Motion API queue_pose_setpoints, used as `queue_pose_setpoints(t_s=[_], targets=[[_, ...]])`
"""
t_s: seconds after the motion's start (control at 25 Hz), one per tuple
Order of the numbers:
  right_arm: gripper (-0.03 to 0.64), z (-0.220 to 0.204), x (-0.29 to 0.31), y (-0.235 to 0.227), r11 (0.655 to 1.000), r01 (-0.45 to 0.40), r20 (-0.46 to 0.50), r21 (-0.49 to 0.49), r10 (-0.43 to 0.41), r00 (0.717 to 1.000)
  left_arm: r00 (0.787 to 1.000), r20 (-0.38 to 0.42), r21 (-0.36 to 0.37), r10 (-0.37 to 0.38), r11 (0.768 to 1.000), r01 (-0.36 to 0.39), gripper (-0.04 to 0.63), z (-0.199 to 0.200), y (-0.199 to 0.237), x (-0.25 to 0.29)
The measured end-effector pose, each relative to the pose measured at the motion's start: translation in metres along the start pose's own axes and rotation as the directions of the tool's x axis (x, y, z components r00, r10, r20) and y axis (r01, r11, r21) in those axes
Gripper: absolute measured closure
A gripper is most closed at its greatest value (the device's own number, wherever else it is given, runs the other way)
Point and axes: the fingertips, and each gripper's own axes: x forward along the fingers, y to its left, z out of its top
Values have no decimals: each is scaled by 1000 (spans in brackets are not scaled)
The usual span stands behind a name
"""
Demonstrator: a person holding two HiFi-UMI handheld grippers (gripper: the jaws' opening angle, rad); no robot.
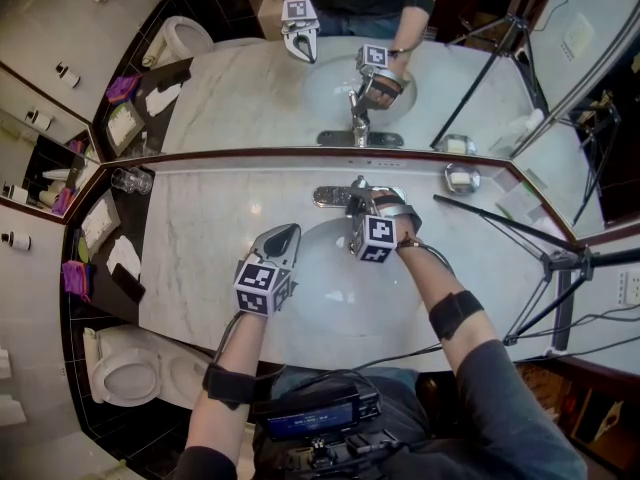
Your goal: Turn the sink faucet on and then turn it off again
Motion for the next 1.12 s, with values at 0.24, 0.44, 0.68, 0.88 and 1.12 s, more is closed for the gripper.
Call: queue_pose_setpoints(t_s=[0.24, 0.44, 0.68, 0.88, 1.12], targets=[[485, -6, 0, -21, 973, -28, 22, 229, 24, 999, 1000, 1, -3, -1, 1000, 1, 595, 0, 1, 1], [485, -3, -1, -28, 951, -132, 35, 279, 128, 991, 1000, 6, -10, -3, 1000, 3, 595, 0, 2, 0], [485, -6, 0, -27, 949, -129, 26, 289, 127, 992, 1000, 16, -8, -5, 1000, 5, 595, 5, 1, 2], [485, -7, 0, -26, 939, -125, 18, 320, 125, 992, 1000, 18, -9, -5, 1000, 5, 595, 5, 1, 0], [485, -11, -2, -25, 938, -112, -12, 327, 123, 992, 1000, 26, -7, -2, 1000, 3, 595, 8, 1, -2]])
